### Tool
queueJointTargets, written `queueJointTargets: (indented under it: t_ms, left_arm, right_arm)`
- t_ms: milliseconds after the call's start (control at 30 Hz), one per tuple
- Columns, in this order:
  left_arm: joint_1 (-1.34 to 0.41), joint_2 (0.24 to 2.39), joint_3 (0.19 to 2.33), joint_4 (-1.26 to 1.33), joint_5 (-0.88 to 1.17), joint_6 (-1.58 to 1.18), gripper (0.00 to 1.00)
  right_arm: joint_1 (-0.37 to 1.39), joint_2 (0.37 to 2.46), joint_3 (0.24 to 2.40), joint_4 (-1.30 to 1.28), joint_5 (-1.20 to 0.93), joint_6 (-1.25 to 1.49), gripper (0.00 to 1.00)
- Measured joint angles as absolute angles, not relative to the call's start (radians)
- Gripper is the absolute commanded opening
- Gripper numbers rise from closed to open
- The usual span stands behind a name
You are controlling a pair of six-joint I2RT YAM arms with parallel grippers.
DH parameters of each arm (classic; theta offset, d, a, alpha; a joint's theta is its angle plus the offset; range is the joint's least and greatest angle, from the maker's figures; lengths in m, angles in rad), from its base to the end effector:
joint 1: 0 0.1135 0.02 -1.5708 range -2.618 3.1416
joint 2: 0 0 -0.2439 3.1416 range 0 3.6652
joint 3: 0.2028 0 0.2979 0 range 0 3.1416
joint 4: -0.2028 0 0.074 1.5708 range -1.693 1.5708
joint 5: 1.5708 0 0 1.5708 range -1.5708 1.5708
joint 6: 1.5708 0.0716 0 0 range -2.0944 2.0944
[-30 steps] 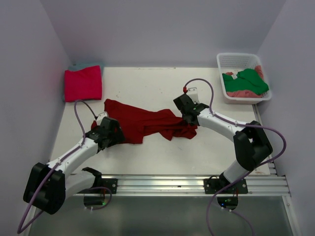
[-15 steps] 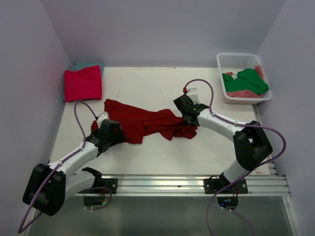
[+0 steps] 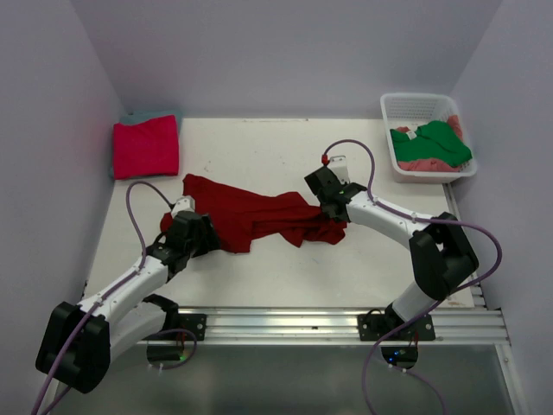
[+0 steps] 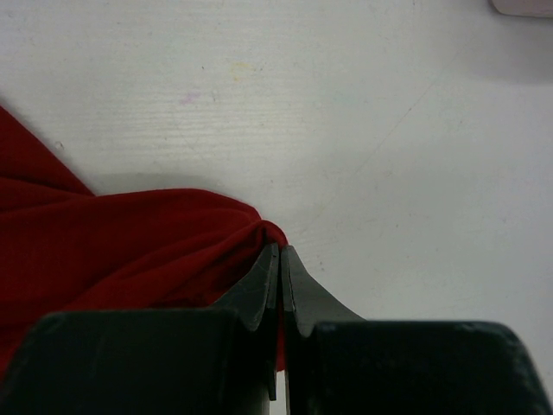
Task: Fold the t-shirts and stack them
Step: Flatten out the tshirt
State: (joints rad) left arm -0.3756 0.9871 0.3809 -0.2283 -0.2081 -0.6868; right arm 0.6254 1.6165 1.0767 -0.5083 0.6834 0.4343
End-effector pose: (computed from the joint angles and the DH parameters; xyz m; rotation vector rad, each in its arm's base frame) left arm 0.2439 -0.0803 0.0933 -0.4664 2.3509 -0.2523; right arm 0.3321 0.1840 0.1464 -0.0016 2.3417 -0.4003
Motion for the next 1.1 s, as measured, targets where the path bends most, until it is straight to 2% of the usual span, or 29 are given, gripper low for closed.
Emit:
queueJointTargets:
  t_ms: [767,933,1100]
  left_arm:
    - [-0.376,0.917,0.445,-0.374,-0.165,-0.689,0.69]
    - [-0.376,0.905,0.456,-0.381,-0.159,-0.696,0.58]
    - [-0.376,0.915,0.456,-0.385,-0.160,-0.696,0.54]
  right_arm:
    - [0.625,1.617,1.077,-0.509,0.680,0.445,0.00]
    - [0.625,1.617,1.077,-0.509,0.680,0.446,0.00]
    - [0.625,1.617,1.077,-0.510,0.680,0.446,0.00]
